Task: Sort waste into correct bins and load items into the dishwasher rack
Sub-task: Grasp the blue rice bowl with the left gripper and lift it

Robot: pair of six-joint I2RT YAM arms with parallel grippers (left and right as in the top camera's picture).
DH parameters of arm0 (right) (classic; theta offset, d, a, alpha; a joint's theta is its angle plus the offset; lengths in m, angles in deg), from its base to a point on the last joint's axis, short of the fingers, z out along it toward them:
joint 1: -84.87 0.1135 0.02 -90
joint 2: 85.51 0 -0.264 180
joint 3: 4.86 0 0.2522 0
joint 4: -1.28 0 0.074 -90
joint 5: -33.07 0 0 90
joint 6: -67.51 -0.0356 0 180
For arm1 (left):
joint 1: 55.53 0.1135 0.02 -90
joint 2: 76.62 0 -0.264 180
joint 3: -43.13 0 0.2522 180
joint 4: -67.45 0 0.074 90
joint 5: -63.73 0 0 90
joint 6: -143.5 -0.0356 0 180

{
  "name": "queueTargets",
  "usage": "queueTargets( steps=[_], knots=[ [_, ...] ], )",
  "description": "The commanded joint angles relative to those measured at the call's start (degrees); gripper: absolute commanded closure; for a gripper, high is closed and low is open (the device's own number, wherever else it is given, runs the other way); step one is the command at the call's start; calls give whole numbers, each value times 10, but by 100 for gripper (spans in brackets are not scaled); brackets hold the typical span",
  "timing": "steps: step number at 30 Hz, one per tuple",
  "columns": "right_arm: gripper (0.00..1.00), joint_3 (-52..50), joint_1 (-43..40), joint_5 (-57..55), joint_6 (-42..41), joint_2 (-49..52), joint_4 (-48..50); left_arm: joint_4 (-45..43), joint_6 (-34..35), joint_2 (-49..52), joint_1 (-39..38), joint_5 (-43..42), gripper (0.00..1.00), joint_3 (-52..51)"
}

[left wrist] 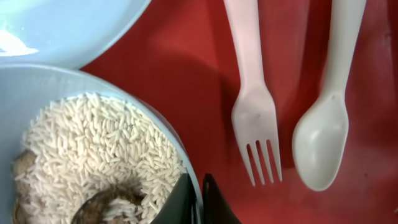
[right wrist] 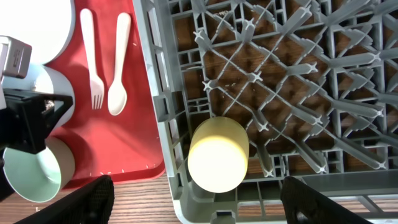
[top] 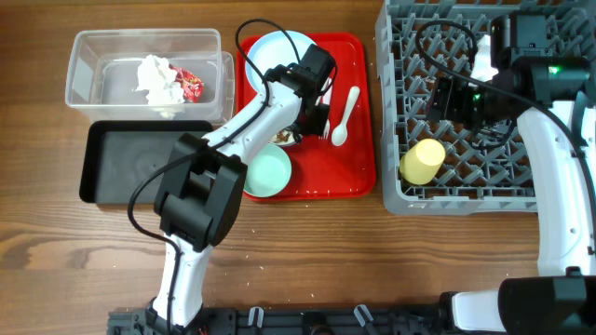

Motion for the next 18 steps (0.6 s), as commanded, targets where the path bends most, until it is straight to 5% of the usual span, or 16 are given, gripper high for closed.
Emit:
queueTargets(
  steps=[1, 10, 18],
  knots=[
    [13, 9, 2, -3, 6, -4, 0, 42, 14, -36, -1, -75, 96, 28],
    [13, 9, 2, -3, 8, -4, 0, 163, 14, -154, 18, -97, 96, 58],
    [13, 9, 2, -3, 8, -3, 5, 267, 18, -212, 132, -100, 96, 58]
  ],
)
